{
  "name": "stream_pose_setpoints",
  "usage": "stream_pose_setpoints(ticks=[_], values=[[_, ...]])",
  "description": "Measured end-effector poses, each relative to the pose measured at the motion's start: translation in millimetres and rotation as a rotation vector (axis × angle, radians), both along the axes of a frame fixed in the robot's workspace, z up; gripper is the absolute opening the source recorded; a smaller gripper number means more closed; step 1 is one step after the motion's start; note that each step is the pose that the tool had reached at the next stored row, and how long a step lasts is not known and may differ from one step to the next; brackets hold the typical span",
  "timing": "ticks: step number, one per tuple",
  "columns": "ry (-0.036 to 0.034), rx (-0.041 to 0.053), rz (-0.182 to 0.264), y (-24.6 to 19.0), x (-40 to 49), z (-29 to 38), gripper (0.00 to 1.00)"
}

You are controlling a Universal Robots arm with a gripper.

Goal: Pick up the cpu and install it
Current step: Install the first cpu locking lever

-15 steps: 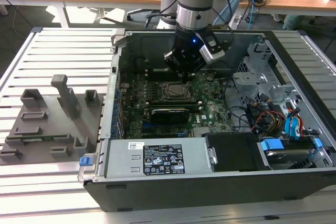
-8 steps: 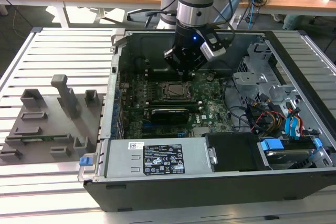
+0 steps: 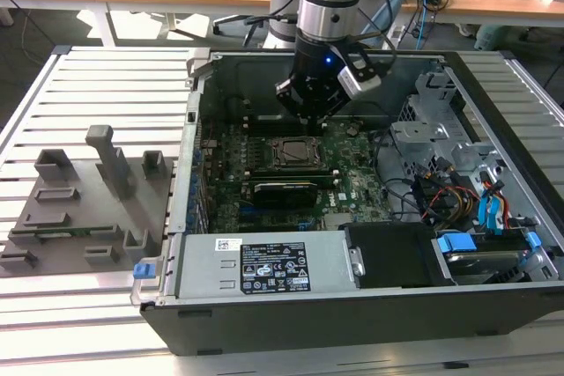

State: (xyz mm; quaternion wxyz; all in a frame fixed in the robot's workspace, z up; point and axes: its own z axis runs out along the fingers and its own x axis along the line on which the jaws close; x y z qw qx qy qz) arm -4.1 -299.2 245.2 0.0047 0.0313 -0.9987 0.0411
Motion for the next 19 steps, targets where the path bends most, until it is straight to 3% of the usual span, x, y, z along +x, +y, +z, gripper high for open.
stream_pose_setpoints(ticks=[7, 9, 13, 19], values=[[-0.0005, -0.0024, 0.0, -3.0, 0.0, 13.8, 0.11], [-0.0005, -0.0025, 0.0, -5.7, 0.0, 16.7, 0.11], [-0.0004, -0.001, 0.0, -15.5, 0.0, 17.7, 0.11], [-0.0005, 0.0007, 0.0, -16.9, 0.0, 17.8, 0.11]])
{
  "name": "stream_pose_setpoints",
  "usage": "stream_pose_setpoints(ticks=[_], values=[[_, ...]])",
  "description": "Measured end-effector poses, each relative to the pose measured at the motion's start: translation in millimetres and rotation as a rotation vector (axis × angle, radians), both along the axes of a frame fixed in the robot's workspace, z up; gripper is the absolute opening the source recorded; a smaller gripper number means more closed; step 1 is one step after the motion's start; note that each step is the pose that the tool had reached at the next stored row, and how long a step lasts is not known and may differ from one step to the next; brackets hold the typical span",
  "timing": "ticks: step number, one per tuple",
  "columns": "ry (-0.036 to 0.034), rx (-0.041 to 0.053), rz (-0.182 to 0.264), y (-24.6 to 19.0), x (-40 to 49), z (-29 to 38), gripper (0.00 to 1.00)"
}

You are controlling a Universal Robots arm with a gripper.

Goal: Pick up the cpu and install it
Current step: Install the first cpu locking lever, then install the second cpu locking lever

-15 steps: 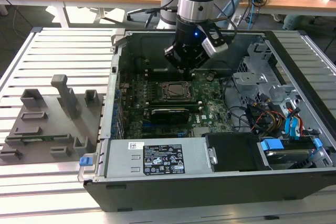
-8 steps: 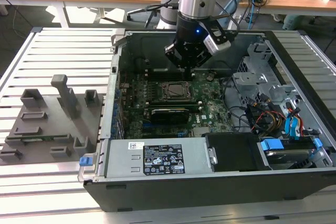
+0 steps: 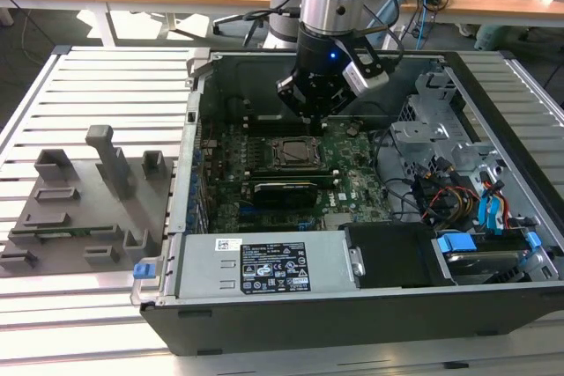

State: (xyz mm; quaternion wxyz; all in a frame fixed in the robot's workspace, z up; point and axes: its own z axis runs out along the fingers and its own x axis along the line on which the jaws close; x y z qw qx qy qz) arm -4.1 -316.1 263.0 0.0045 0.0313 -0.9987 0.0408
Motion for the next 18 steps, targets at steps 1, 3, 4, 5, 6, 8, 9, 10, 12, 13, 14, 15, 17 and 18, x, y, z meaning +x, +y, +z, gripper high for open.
stream_pose_setpoints(ticks=[1, 3, 4, 5, 6, 8, 9, 10, 12, 13, 14, 15, 17, 18], values=[[0.0, 0.0004, 0.0, 0.0, 0.0, 0.0, 0.11], [0.0, 0.0005, 0.0, 0.0, 0.0, 0.0, 0.11], [0.0, 0.0006, 0.0, 0.0, 0.0, 0.0, 0.11], [0.0, 0.0006, 0.0, 0.0, 0.0, 0.0, 0.11], [0.0, 0.0007, 0.0, 0.0, 0.0, 0.0, 0.11], [0.0, 0.0009, 0.0, 0.0, 0.0, 0.0, 0.11], [0.0, 0.001, 0.0, -0.1, 0.0, 0.0, 0.11], [0.0, 0.0011, 0.0, -0.5, 0.0, 0.0, 0.11], [0.0001, 0.0009, 0.0, -2.1, 0.0, 0.1, 0.11], [0.0, 0.0009, 0.0, -4.8, 0.0, 0.1, 0.11], [0.0, 0.0011, 0.0, -7.8, 0.0, 0.0, 0.11], [0.0, 0.0011, 0.0, -10.1, 0.0, 0.0, 0.11], [0.0, 0.001, 0.0, -12.6, 0.0, 0.0, 0.11], [0.0, 0.0011, 0.0, -13.4, 0.0, 0.0, 0.11]])
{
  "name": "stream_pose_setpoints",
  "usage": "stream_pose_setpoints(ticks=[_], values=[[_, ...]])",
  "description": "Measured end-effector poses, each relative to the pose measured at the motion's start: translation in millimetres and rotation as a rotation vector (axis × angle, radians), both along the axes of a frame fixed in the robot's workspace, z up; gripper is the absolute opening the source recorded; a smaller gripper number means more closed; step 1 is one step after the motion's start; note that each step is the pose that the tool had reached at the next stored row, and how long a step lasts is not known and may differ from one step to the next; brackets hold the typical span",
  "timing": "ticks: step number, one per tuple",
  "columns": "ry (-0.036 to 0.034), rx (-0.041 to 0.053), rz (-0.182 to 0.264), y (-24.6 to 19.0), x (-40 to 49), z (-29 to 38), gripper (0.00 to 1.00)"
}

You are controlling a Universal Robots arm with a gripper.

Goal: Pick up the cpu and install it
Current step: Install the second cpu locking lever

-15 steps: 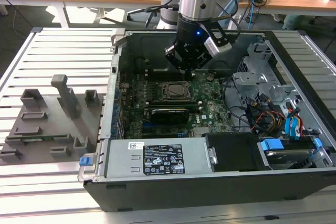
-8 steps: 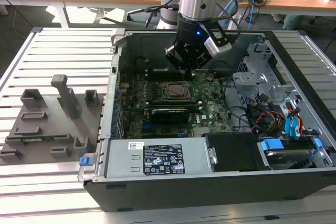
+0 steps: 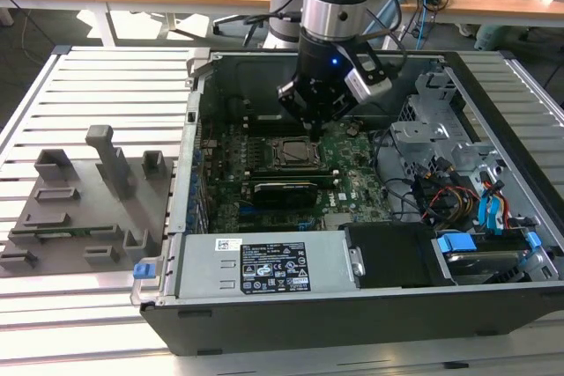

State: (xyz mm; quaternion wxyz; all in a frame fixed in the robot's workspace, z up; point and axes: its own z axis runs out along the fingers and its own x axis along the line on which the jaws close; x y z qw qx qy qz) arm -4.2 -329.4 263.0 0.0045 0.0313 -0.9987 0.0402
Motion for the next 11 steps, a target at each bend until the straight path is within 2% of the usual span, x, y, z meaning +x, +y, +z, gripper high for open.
stream_pose_setpoints(ticks=[4, 8, 10, 11], values=[[0.0, 0.0, 0.0, -3.0, 0.0, 0.0, 0.11], [0.0001, 0.0014, 0.0, -14.9, 0.0, -0.1, 0.11], [0.0001, 0.0077, 0.0, -20.9, -0.3, -0.2, 0.11], [0.0001, 0.0159, 0.0, -22.8, -0.4, -0.2, 0.11]])
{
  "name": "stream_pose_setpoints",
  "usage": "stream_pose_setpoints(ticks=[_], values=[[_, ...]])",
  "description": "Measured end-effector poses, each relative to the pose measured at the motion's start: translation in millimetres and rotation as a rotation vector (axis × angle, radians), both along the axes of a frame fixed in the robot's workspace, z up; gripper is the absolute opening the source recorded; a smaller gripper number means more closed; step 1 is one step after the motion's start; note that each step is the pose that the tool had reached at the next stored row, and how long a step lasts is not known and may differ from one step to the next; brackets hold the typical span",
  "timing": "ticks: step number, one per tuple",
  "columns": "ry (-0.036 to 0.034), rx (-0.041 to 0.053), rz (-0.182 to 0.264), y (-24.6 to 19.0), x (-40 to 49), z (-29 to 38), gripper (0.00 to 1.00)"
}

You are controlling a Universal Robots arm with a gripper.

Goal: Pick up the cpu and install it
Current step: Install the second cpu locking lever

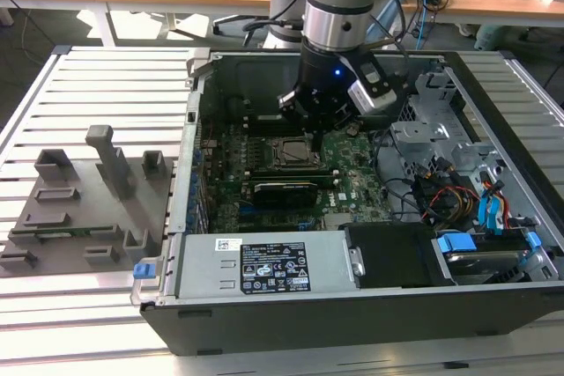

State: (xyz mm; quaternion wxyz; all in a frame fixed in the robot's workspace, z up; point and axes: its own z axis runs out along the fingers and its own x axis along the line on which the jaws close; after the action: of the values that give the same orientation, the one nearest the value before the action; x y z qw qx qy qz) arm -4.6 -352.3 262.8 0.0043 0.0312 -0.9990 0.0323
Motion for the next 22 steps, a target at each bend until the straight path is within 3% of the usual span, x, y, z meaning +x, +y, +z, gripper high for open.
stream_pose_setpoints(ticks=[1, 3, 4, 5, 7, 9, 11, 18, 22], values=[[0.0, 0.029, 0.0, -3.1, -0.1, -0.1, 0.11], [-0.0001, 0.0638, 0.0, -5.8, -0.1, -0.1, 0.11], [-0.0001, 0.088, 0.0, -8.7, -0.2, -0.3, 0.11], [-0.0001, 0.1043, 0.0, -15.9, -0.8, -0.8, 0.11], [0.0, 0.108, 0.0, -19.5, -1.4, -2.0, 0.11], [0.0, 0.1261, 0.0, -23.6, -3.1, -5.3, 0.11], [0.0, 0.1412, 0.0, -24.9, -4.0, -8.5, 0.11], [-0.0001, 0.1747, 0.0, -29.2, -9.1, -17.9, 0.11], [-0.0001, 0.178, 0.0, -30.3, -10.5, -24.2, 0.11]])
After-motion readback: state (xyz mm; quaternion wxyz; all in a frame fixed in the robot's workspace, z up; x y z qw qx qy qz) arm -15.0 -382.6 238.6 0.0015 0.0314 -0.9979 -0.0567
